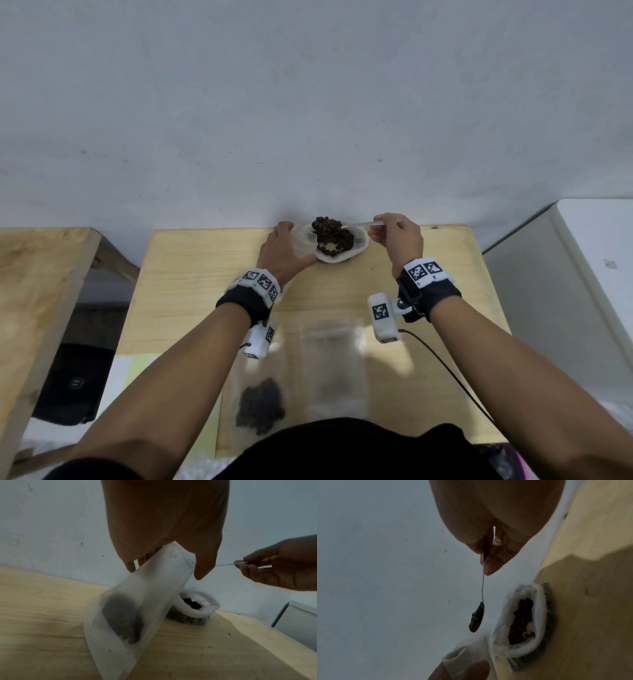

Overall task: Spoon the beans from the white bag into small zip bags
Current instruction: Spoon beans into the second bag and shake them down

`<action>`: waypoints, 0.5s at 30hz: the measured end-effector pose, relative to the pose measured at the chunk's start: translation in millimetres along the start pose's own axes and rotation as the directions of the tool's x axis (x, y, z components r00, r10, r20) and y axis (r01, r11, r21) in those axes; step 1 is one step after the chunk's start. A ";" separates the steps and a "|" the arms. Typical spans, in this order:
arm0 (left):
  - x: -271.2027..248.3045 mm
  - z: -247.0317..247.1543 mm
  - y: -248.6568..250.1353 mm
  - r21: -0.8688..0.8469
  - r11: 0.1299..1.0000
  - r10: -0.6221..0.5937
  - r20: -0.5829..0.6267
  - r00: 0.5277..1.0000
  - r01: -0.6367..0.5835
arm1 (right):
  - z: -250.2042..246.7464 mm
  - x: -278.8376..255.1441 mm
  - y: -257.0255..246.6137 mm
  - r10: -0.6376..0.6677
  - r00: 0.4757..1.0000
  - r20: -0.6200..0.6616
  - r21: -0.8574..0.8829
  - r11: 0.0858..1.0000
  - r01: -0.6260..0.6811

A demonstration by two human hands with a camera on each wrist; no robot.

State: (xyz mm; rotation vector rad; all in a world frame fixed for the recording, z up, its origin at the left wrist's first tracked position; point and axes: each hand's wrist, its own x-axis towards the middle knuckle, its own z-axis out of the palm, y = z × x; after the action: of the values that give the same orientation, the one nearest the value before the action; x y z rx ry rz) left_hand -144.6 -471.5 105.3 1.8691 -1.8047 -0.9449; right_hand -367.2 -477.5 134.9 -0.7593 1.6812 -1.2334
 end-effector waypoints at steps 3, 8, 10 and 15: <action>0.7 1.1 2.7 -0.013 1.000 -0.021 -0.001 1.000 0.021 | 5.0 -4.5 -10.6 -0.069 0.997 0.038 -0.075 0.995 0.072; 3.5 2.3 8.6 -0.049 0.999 -0.017 -0.009 1.000 0.016 | 16.7 -17.5 -22.9 -0.273 0.950 0.149 -0.230 0.925 0.302; 4.4 2.9 8.8 -0.064 0.998 -0.026 -0.006 1.000 0.025 | 19.7 -21.0 -22.9 -0.344 0.916 0.207 -0.233 0.892 0.387; 7.0 2.5 7.9 -0.061 0.997 -0.044 -0.011 0.999 0.043 | 17.7 -19.0 -20.1 -0.405 0.883 0.238 -0.159 0.880 0.447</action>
State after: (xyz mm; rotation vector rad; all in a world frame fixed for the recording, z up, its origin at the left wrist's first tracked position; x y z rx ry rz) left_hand -152.3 -478.7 107.4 1.8795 -1.7149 -0.9898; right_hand -343.7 -474.7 157.7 -1.4000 1.5380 -1.2318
